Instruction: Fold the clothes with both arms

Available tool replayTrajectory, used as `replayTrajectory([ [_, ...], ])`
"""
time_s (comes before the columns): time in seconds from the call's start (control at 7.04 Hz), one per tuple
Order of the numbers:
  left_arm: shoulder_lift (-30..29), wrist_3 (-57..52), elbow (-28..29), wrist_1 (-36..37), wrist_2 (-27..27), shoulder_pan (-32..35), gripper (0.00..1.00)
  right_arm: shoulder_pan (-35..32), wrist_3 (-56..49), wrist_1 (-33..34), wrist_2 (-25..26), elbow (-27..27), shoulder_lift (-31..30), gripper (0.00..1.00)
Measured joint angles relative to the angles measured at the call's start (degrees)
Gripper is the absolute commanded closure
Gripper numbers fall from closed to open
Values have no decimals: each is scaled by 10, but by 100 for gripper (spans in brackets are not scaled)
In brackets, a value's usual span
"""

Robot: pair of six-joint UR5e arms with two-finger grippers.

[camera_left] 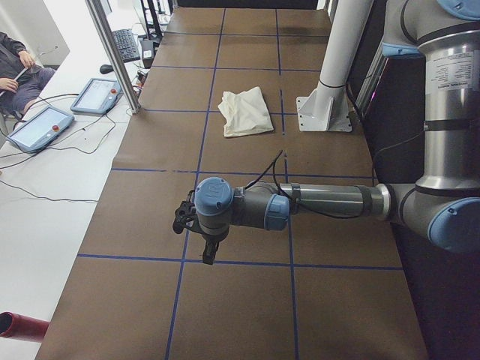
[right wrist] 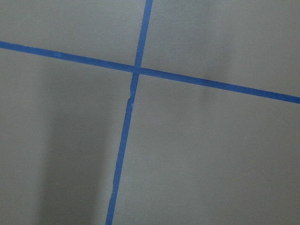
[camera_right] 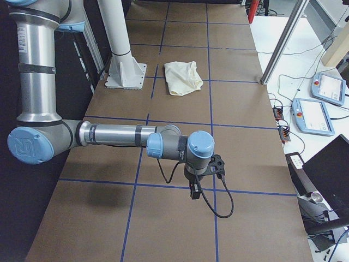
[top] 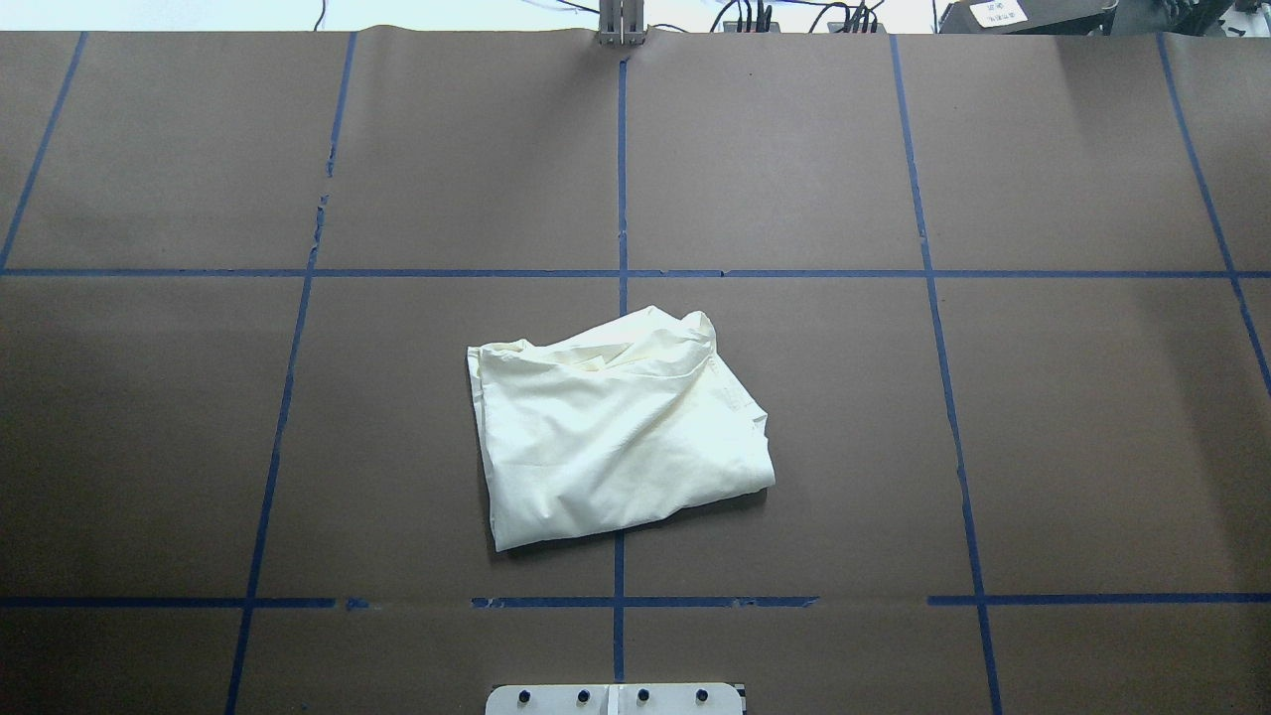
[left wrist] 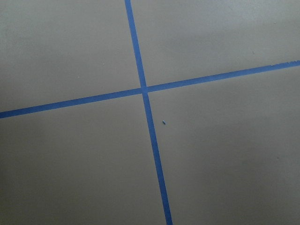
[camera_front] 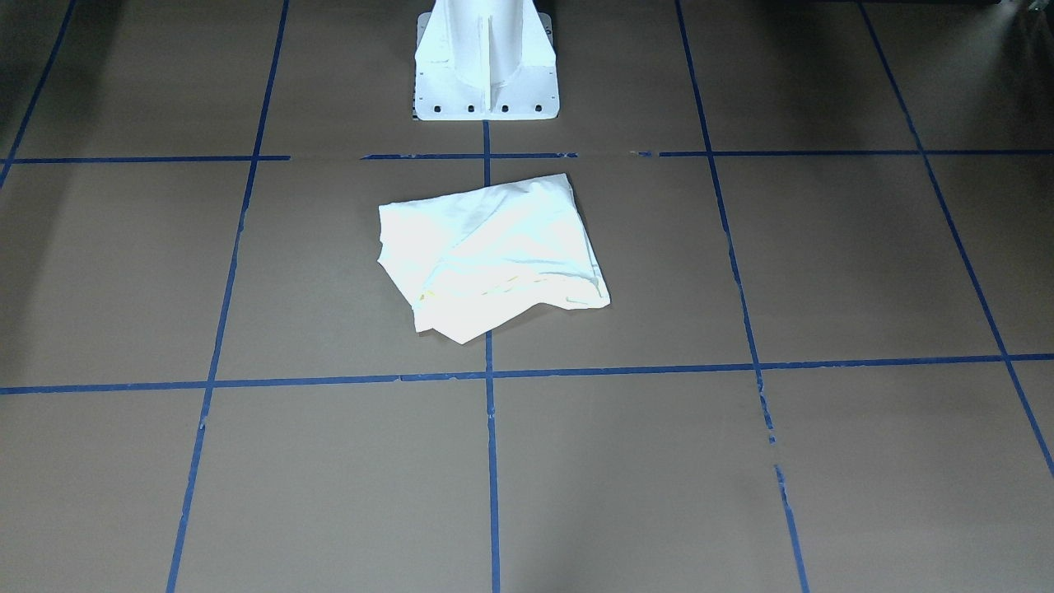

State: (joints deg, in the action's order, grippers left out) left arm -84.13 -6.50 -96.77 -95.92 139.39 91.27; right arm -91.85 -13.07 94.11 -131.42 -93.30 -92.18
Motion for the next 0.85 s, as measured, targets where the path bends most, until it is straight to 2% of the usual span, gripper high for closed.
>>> replayTrajectory([
  [0.85,-6,0,-4,-1,-2,0,0,4,9,0,-2,0,2,0],
])
